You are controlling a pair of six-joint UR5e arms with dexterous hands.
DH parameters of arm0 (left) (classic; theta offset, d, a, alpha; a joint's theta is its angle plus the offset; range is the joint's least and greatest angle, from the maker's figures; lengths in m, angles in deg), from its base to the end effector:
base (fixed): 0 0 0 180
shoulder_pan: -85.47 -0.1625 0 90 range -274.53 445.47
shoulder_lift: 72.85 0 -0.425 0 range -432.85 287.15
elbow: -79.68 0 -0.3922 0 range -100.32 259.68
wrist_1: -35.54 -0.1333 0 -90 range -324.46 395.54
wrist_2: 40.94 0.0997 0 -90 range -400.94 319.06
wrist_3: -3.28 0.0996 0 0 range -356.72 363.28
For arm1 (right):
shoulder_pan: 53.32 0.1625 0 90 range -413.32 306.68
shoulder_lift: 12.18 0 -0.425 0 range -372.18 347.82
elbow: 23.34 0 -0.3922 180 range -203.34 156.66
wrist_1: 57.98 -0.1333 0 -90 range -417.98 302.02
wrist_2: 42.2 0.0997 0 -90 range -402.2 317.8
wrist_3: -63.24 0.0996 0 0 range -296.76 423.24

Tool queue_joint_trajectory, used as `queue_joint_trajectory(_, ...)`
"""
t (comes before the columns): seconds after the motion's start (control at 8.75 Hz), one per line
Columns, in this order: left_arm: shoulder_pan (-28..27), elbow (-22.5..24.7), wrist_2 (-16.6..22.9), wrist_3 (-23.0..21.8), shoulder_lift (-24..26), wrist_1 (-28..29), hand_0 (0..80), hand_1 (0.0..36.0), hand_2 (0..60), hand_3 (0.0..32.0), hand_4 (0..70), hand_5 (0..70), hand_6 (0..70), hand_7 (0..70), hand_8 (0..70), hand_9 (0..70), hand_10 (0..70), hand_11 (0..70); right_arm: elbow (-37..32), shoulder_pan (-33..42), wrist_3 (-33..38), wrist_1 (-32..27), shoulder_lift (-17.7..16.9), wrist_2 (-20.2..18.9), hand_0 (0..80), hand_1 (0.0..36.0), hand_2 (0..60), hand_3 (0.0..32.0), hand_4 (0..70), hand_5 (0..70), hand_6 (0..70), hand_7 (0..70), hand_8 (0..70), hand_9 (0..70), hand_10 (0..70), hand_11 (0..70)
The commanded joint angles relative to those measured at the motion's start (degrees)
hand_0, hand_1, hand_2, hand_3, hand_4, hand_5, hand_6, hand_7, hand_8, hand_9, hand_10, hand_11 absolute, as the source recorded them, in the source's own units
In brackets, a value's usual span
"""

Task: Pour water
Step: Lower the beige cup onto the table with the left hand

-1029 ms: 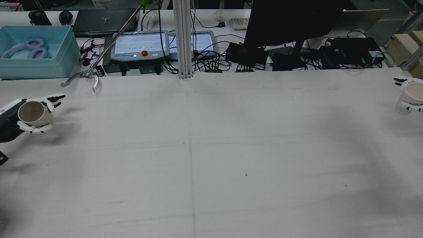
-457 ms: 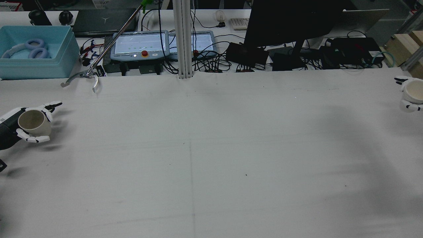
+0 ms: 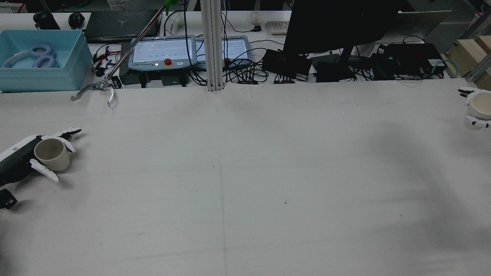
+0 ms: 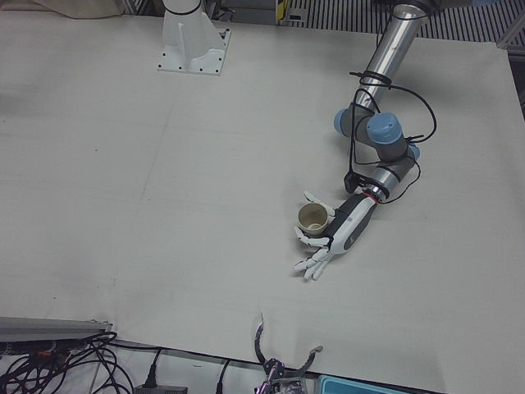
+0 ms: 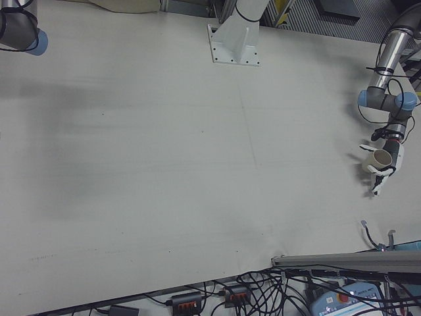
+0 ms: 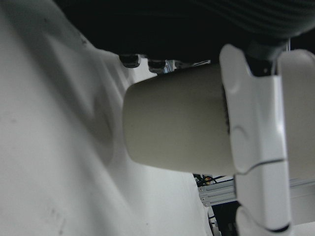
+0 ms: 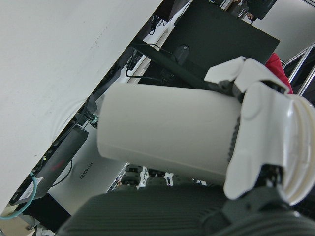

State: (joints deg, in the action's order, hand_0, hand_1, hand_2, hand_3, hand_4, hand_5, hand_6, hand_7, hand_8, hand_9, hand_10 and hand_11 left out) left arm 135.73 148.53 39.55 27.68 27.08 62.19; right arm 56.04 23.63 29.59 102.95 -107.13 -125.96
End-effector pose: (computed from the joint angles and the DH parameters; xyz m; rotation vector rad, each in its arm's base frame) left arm 0.2551 -0.5411 0.7274 -0.1515 2.1416 -1.4770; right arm 0.0397 -0.4671 0.7847 0.4576 -1.9455 1.7669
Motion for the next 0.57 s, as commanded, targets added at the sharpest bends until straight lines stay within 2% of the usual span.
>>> queue_joint_trajectory(0.0,-0.4,0.8,-0.4,-0.3,-0.1,-0.5,63.2,12.4,0.0,0.0,55.4,18.4,9.7,12.9,4.8,2.5,0.2,1.7,0.2,0.7,0.2,0.0,-0.1,0.0,55.7,23.9,30.2,0.0,28.8,51.3,16.6,17.1,13.9,17.1,4.7,8.6)
queue_joint_trajectory(0.23,-0.3,1.1,-0.4,-0.8,-0.1,-0.6,64.4,12.9,0.0,0.0,54.1,7.5,9.2,13.0,4.5,2.1,0.0,0.3,0.3,1.2,0.2,0.0,-0.2,0.0,55.9,24.0,29.8,0.0,28.0,51.0,16.1,17.1,13.6,16.8,4.4,8.3)
queue_joint_trajectory(0.34,-0.3,1.7,-0.4,-1.0,-0.1,-0.8,64.4,12.9,0.0,0.0,53.0,4.2,8.9,12.9,4.3,1.8,0.0,0.0,0.3,1.3,0.2,0.0,-0.1,0.0,55.9,23.9,29.5,0.0,28.0,50.8,16.1,16.9,13.6,16.7,4.4,8.3)
queue_joint_trajectory(0.46,0.0,4.0,-0.4,-1.6,-0.1,-3.0,65.9,12.9,0.0,0.0,51.2,0.7,8.3,11.9,3.9,1.4,0.0,0.0,0.1,1.3,0.2,0.0,-0.1,0.0,56.0,23.8,29.2,0.0,28.4,51.0,16.3,17.0,13.7,16.8,4.3,8.1)
